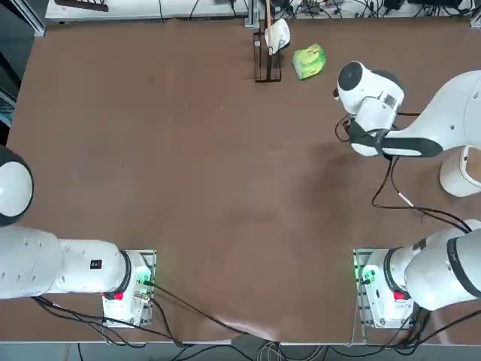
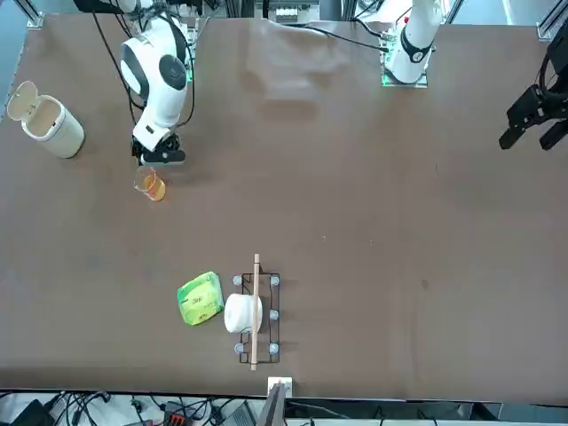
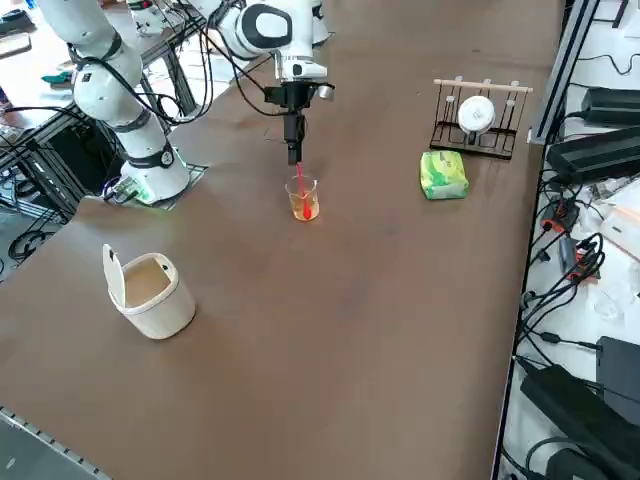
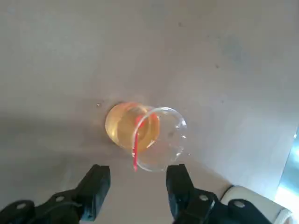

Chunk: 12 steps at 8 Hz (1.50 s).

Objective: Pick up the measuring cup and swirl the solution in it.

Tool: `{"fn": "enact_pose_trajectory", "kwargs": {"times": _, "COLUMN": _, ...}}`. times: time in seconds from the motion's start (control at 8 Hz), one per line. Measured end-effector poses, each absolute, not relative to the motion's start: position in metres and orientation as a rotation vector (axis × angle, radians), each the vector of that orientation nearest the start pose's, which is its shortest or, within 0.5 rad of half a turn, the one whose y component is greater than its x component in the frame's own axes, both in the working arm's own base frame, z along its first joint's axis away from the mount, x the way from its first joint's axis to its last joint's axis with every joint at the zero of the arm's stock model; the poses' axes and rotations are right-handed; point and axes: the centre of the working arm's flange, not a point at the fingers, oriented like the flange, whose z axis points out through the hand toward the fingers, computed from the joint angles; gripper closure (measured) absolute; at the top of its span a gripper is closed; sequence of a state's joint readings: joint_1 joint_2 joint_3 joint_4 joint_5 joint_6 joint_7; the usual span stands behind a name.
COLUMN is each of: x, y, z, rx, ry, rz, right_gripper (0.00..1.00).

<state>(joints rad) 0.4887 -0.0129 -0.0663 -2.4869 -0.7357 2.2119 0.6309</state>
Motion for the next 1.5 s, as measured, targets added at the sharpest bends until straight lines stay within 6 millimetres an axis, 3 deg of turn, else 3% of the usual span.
{"fn": "enact_pose_trajectory", "kwargs": {"times": 0.5, "x": 0.415, "y": 0.161, "z": 0.266, "rx": 2.482, "ry": 0.466, "rz": 0.058, "right_gripper": 0.33}}
{"fn": "enact_pose_trajectory", "kwargs": {"times": 0.88, "x": 0.415, "y": 0.161, "z": 0.265, "rx": 2.468, "ry": 0.482, "rz": 0.064, "right_gripper": 0.44}}
{"fn": "enact_pose_trajectory", "kwargs": {"times": 1.5, "x": 0.414, "y": 0.160, "z": 0.258, "rx": 2.459, "ry": 0.490, "rz": 0.048, "right_gripper": 0.48}}
